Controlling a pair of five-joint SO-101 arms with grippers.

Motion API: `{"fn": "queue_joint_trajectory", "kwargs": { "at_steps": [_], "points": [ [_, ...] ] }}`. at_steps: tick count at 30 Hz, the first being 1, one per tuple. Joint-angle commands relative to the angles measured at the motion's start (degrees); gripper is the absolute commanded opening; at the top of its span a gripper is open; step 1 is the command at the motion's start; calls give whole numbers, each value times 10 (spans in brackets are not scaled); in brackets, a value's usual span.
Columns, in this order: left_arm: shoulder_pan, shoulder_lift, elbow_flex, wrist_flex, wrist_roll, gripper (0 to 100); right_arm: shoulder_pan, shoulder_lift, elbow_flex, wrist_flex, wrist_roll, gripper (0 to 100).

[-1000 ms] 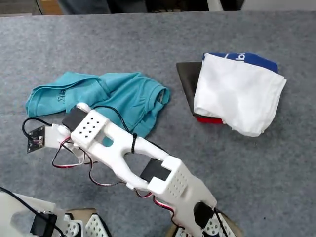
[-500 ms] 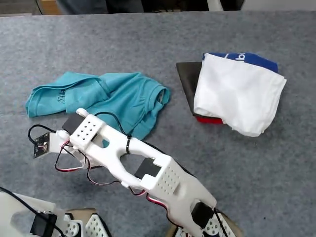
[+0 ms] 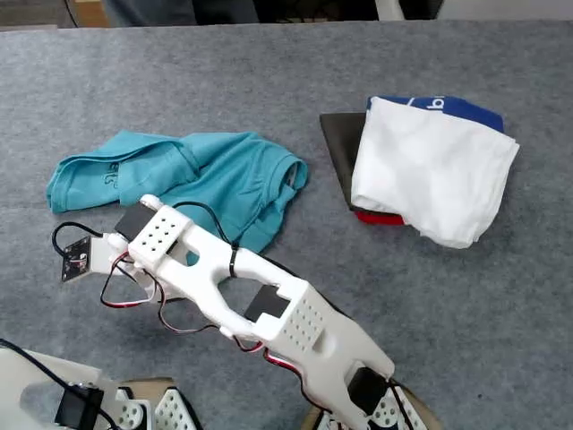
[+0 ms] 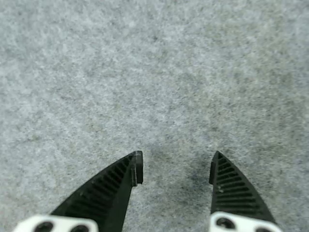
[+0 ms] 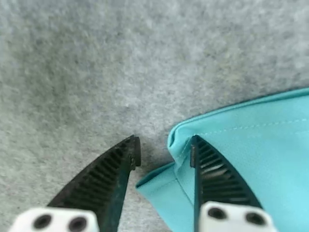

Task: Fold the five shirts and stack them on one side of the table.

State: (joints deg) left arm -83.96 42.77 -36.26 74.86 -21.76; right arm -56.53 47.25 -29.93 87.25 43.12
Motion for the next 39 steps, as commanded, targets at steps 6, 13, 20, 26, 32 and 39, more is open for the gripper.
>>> {"fn": "queue_joint_trajectory", "kwargs": {
  "at_steps": [6,13,20,26,32,39],
  "points": [
    [2,-10,-35,1,-4,239,19,15,-2,-24,3,48],
    [0,-10,-36,1,-5,239,26,14,-36,-21,2,34],
    [-1,-13,-36,2,-5,239,61,14,-293,134,2,13],
    [-3,-16,-36,5,-5,239,56,-15,-545,140,-73,12],
    [-4,-16,-36,6,-5,238,18,-109,-605,137,-141,12],
    [-4,-17,-38,18,-5,238,2,-243,-600,69,-184,12]
  ]
}}
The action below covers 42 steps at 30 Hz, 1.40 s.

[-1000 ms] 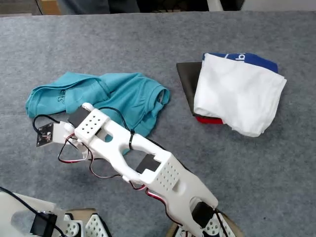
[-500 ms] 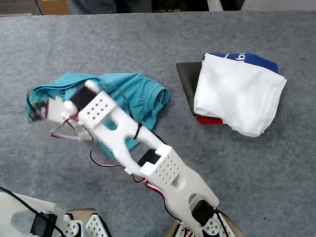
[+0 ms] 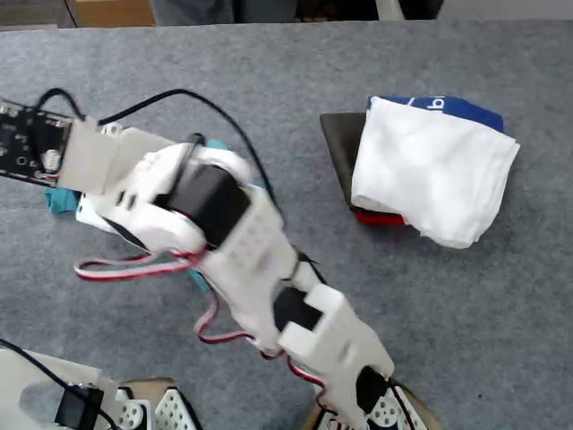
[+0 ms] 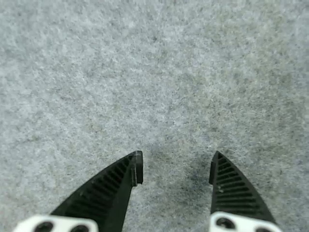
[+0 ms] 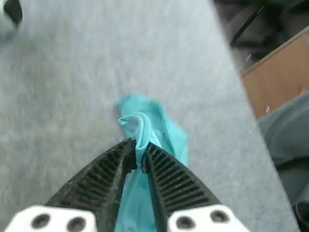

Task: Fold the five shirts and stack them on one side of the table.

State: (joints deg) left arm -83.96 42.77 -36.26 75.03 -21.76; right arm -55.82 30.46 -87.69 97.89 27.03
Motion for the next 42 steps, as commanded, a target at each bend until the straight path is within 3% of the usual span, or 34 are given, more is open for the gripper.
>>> {"fn": "queue_joint_trajectory", "kwargs": {
  "at_steps": [1,8,15,22,39,42],
  "points": [
    [-3,-17,-44,25,-5,238,-5,-93,-22,-50,-32,12],
    [2,-16,-95,75,-5,238,21,-193,-7,-98,-66,12],
    [44,-16,-153,149,-4,237,252,-189,182,-69,-66,12],
    [116,-16,-211,229,-4,235,423,-130,342,-157,-62,12],
    [361,-16,-211,258,-35,237,467,133,511,-311,-93,12],
    [423,-16,-211,258,-84,238,466,174,509,-326,-91,12]
  ]
}}
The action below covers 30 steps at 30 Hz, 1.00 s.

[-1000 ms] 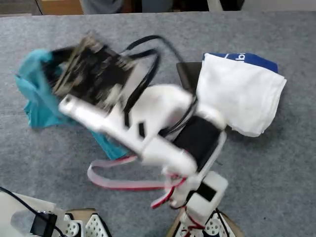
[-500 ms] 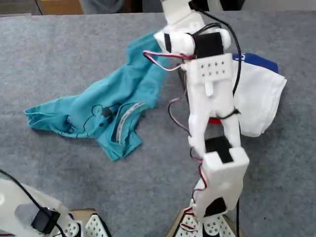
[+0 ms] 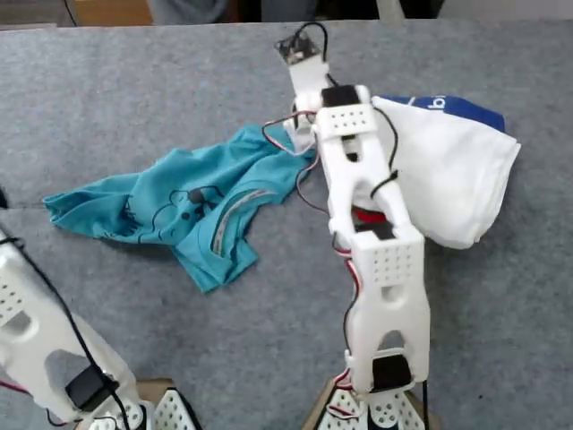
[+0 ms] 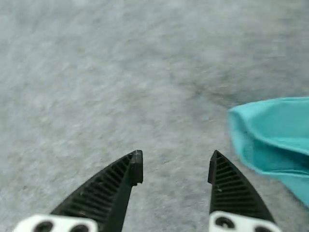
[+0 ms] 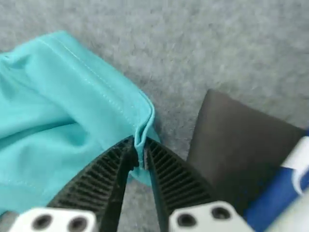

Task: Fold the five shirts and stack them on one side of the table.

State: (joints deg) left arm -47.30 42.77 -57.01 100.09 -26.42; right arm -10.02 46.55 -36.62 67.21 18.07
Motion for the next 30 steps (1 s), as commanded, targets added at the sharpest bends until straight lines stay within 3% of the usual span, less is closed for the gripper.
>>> {"fn": "queue_joint_trajectory", "kwargs": {
  "at_steps": [1,8,15,25,30],
  "points": [
    [76,-16,-4,7,-62,238,8,25,0,-30,-3,12],
    [161,-41,32,10,-280,239,9,50,-14,-38,-4,12],
    [250,-204,263,4,-367,239,9,50,-15,-38,-4,12],
    [268,-232,461,-307,-270,236,9,50,-14,-38,-4,12],
    [267,-230,493,-334,-273,234,9,50,-14,-38,-4,12]
  ]
}}
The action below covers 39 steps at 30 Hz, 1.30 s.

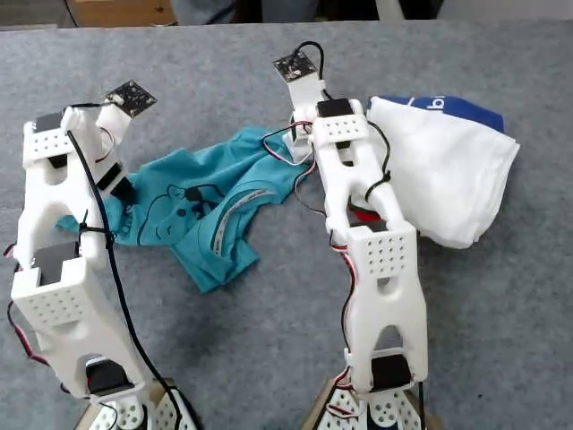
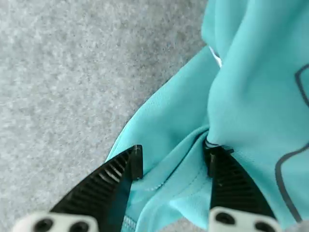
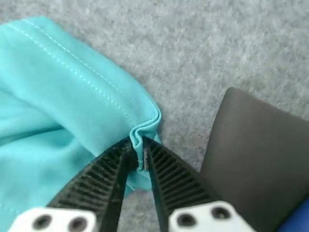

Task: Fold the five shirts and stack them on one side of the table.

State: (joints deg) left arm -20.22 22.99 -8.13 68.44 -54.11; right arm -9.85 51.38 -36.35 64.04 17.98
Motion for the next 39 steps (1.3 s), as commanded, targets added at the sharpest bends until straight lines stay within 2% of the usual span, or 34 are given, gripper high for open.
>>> {"fn": "queue_joint_trajectory", "kwargs": {
  "at_steps": [1,3,5,12,15,22,28,33,36,39],
  "points": [
    [-4,-33,11,-20,2,223,7,1,-16,-7,-4,12],
    [-5,-33,16,-27,5,148,7,1,-16,-7,-4,12],
    [-7,-35,14,-30,11,32,7,1,-17,-7,-4,12],
    [-57,-39,-19,-12,120,30,6,-15,-39,31,1,12],
    [-95,-39,-65,34,162,30,1,-64,-104,84,11,12],
    [-197,-39,-225,159,270,30,-62,-172,-335,241,65,12],
    [-279,-39,-435,327,290,30,-144,-232,-521,343,67,12],
    [-434,-97,-529,325,309,66,-253,-339,-553,360,80,12],
    [-522,-151,-535,325,293,68,-308,-416,-504,316,77,12],
    [-578,-189,-535,325,271,69,-330,-492,-414,271,76,12]
  ]
}}
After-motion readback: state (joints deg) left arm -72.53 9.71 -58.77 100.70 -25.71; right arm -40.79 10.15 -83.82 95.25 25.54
